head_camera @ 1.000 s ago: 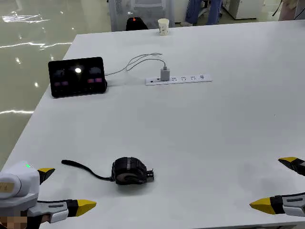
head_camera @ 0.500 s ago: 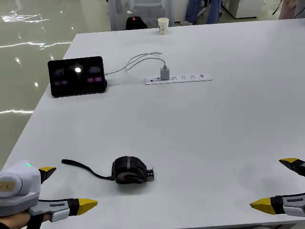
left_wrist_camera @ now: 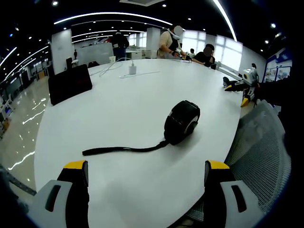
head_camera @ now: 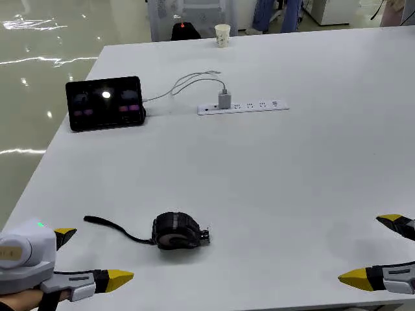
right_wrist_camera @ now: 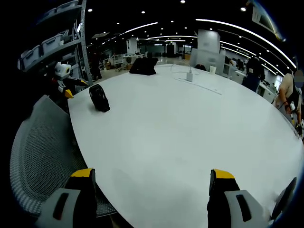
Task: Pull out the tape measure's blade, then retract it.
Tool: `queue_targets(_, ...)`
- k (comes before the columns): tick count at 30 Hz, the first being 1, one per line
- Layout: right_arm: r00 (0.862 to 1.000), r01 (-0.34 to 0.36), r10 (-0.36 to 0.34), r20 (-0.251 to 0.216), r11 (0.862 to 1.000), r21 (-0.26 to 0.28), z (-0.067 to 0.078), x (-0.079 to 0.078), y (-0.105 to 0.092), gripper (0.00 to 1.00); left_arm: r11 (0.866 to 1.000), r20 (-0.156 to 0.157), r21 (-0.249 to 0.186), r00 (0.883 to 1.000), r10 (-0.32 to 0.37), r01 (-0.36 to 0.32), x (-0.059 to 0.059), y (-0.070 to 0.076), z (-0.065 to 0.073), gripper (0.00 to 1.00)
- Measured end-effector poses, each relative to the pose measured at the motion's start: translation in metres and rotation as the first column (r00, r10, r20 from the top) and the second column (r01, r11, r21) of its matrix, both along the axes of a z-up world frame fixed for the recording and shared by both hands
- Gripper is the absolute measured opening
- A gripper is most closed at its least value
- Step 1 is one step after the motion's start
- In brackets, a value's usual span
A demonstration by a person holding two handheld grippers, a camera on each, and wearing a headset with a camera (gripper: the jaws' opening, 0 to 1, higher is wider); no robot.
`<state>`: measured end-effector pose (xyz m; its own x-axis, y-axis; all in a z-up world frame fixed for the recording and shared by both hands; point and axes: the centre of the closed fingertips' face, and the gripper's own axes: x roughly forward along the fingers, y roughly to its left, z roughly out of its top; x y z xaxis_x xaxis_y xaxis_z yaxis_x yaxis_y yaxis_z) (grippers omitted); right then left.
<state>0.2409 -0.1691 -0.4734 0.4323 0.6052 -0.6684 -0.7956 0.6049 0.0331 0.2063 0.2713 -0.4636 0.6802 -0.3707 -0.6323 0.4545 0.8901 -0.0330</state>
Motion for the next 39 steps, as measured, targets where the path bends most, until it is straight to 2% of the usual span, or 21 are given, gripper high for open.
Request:
queue_targets(4, 1.0, -0.005, 0.005, 0.016, 1.0, -0.005, 0.0, 0.002, 0.001, 0.99, 1.0, -0.003, -0.009, 1.0, -0.008, 0.008, 0.0, -0.003, 0.0, 0.99)
queue_targets(10, 1.0, -0.019, 0.019, 0.001, 1.0, -0.006, -0.004, 0.0, 0.005, 0.99, 1.0, -0.008, -0.02, 1.0, -0.016, 0.016, -0.001, -0.008, 0.0, 0.98)
queue_targets(15, 0.999, -0.038, 0.038, -0.002, 0.999, 0.001, -0.004, 0.001, 0.009, 0.99, 0.999, -0.017, -0.006, 0.999, -0.037, 0.037, 0.0, -0.012, -0.002, 0.98)
queue_targets(25, 0.998, -0.062, 0.061, 0.015, 0.998, 0.028, 0.005, 0.01, 0.026, 0.99, 0.994, -0.02, 0.016, 0.994, -0.104, 0.104, 0.008, -0.024, -0.002, 0.99)
queue_targets(27, 0.997, -0.077, 0.076, 0.017, 0.997, 0.027, 0.005, 0.012, 0.03, 0.99, 0.988, -0.03, 0.036, 0.989, -0.146, 0.147, 0.01, -0.027, -0.004, 0.99)
queue_targets(29, 0.995, -0.098, 0.097, 0.019, 0.995, 0.024, 0.005, 0.012, 0.035, 0.99, 0.971, -0.063, 0.081, 0.973, -0.22, 0.225, 0.007, -0.03, -0.009, 0.99)
queue_targets(31, 0.992, -0.121, 0.12, 0.023, 0.993, 0.015, 0.005, 0.014, 0.038, 0.99, 0.955, -0.086, 0.1, 0.958, -0.272, 0.28, 0.006, -0.033, -0.011, 0.99)
queue_targets(34, 0.989, -0.145, 0.145, 0.028, 0.989, 0.011, 0.007, 0.015, 0.044, 0.99, 0.942, -0.105, 0.112, 0.947, -0.304, 0.315, 0.009, -0.03, -0.013, 0.99)
queue_targets(39, 0.986, -0.163, 0.163, 0.033, 0.987, 0.005, 0.008, 0.018, 0.051, 0.99, 0.924, -0.118, 0.123, 0.93, -0.347, 0.361, 0.013, -0.032, -0.011, 0.99)
